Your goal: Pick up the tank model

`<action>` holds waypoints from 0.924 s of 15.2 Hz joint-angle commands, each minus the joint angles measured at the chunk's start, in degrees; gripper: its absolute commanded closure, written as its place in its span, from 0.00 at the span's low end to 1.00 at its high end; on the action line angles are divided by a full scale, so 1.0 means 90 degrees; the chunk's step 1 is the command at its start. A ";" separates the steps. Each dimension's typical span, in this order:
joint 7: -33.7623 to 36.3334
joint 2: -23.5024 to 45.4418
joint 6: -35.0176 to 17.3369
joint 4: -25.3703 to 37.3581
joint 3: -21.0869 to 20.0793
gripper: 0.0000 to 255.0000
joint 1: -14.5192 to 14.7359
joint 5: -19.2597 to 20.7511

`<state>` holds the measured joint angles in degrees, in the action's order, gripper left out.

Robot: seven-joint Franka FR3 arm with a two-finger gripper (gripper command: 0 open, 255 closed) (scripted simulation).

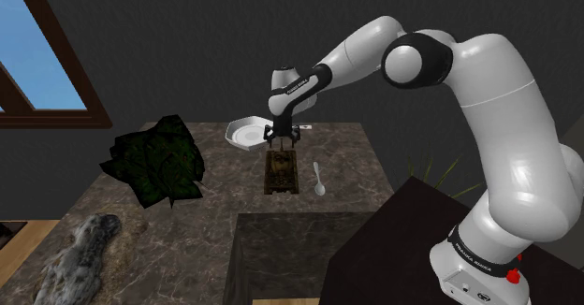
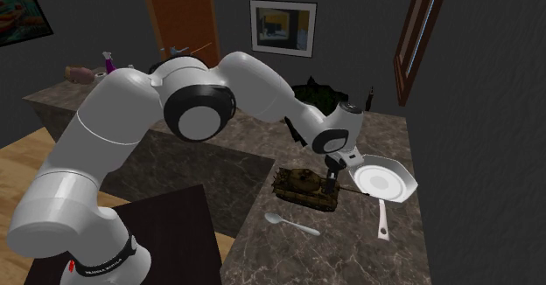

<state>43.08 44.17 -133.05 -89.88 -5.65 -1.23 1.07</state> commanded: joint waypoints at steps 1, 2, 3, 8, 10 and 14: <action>0.0005 0.0041 -0.0036 0.0009 0.0002 0.00 0.0007 0.0003; 0.0001 0.0036 -0.0035 0.0004 0.0002 1.00 0.0004 0.0002; 0.0000 0.0031 -0.0036 -0.0001 0.0001 1.00 0.0002 0.0002; -0.0001 0.0032 -0.0034 0.0001 0.0002 1.00 0.0002 0.0002; -0.0001 0.0034 -0.0031 0.0006 0.0002 1.00 0.0001 0.0002; 0.0007 -0.0140 0.0114 -0.0022 -0.0009 1.00 -0.0002 -0.0007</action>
<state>43.09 43.36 -132.37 -90.11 -5.70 -1.27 1.03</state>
